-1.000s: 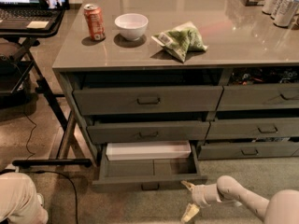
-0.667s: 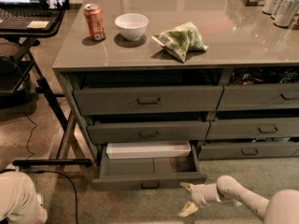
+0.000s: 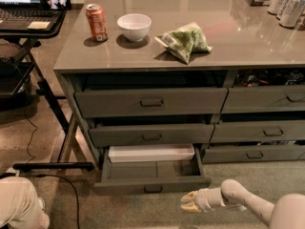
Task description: Close bottom drawer
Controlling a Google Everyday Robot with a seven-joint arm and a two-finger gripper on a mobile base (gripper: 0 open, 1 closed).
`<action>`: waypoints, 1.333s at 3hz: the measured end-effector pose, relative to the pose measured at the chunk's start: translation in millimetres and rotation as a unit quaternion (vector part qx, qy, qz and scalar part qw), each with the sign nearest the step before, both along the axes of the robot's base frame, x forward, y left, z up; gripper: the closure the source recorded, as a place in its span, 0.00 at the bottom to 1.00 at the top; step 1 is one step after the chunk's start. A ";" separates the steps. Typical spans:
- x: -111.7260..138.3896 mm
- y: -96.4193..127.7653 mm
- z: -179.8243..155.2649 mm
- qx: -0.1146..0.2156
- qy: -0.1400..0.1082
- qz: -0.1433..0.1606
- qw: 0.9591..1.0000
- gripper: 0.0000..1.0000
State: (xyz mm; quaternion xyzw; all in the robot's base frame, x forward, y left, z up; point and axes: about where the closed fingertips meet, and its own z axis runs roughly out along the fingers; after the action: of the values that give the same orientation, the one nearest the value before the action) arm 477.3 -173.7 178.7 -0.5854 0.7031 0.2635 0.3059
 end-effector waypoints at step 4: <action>87.4 -40.1 -2.7 0.001 -0.047 -0.063 0.997 0.82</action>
Offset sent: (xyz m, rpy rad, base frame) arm 0.0805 -0.0665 -0.0080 -0.0309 -0.0844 -0.1953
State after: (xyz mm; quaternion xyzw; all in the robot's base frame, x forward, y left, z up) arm 564.7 -213.8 176.0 -0.5512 0.7234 0.2164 0.3551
